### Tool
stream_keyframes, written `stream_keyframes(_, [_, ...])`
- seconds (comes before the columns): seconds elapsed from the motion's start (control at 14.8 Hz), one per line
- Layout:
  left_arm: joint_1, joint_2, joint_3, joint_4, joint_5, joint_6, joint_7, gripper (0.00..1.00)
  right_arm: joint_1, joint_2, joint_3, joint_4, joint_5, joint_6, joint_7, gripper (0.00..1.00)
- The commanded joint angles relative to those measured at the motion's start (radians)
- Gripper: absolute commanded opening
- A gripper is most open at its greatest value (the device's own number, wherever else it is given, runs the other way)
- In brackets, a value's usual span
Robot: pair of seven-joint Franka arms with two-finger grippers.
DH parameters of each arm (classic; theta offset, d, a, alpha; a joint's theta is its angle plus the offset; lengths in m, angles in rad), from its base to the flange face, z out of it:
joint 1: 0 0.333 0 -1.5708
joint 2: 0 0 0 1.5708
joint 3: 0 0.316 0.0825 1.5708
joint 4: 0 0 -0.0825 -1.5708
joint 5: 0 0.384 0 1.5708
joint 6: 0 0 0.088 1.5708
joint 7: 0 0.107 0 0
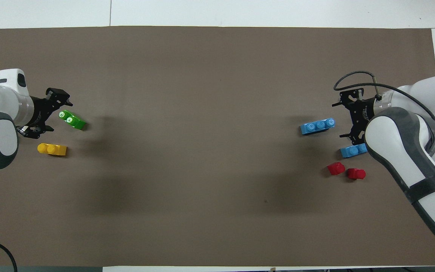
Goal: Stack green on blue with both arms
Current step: 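Reach the left gripper to the green brick while the right gripper reaches the blue brick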
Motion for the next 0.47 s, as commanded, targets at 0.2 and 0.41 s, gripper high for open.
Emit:
stream_keyframes(0.2, [0.024, 0.068, -0.004, 0.061, -0.017, 0.014, 0.001, 1.00, -0.013, 0.037, 0.000, -0.044, 0.022, 0.063, -0.138, 1.00])
stream_keyframes(0.41, [0.024, 0.102, -0.003, 0.061, -0.006, 0.017, -0.004, 1.00, -0.012, 0.075, 0.002, -0.034, 0.024, 0.062, -0.142, 1.00])
